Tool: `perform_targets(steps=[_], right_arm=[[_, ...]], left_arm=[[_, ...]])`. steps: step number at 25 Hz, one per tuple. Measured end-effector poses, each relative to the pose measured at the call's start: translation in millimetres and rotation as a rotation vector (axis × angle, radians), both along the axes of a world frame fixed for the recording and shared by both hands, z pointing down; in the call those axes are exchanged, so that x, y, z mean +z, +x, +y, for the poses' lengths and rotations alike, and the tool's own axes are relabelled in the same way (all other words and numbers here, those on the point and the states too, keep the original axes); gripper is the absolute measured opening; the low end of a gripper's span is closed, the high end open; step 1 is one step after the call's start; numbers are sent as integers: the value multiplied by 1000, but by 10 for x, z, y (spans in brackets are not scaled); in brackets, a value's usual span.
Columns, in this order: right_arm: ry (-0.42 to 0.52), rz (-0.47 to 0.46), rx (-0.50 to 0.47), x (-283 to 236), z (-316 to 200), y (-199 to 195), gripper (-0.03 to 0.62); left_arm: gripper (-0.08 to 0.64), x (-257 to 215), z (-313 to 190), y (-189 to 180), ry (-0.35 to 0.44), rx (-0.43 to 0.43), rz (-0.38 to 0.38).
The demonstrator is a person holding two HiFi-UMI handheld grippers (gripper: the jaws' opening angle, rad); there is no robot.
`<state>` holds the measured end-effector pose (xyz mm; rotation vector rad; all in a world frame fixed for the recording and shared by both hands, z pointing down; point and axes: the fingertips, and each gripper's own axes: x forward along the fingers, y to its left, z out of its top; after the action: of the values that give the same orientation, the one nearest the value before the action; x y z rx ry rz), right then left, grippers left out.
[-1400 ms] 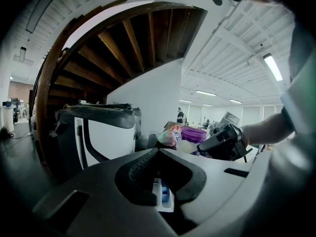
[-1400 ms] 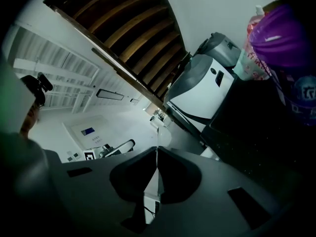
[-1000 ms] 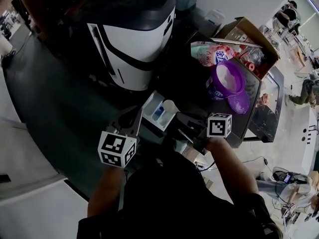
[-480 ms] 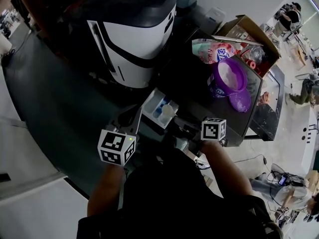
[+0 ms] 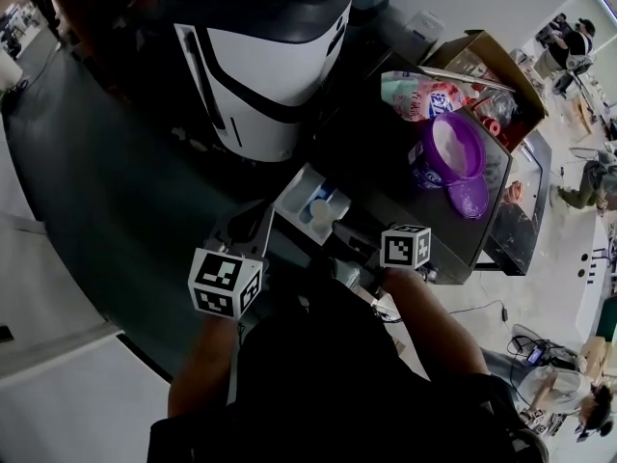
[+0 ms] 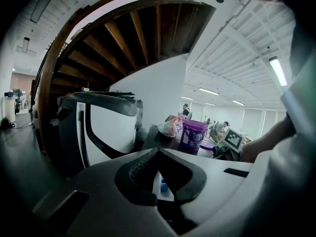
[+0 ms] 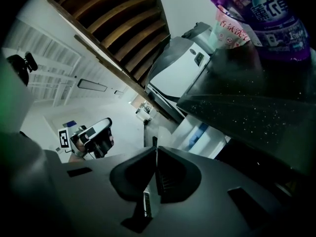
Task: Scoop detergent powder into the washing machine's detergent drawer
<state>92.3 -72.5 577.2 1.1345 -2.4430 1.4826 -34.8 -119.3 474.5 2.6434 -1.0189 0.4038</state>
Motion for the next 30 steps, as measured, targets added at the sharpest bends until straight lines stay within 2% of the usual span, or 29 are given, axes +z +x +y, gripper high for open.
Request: perform_targets(steps=[18,30], right_arm=[[-20,108,-65,150,-347,-175,20],[-32,232,-174,269,-535,-375,20]], left_arm=[[6,61,-73,-206,-20,-72,13],[6,49,-189,-268,-14,-110,21]])
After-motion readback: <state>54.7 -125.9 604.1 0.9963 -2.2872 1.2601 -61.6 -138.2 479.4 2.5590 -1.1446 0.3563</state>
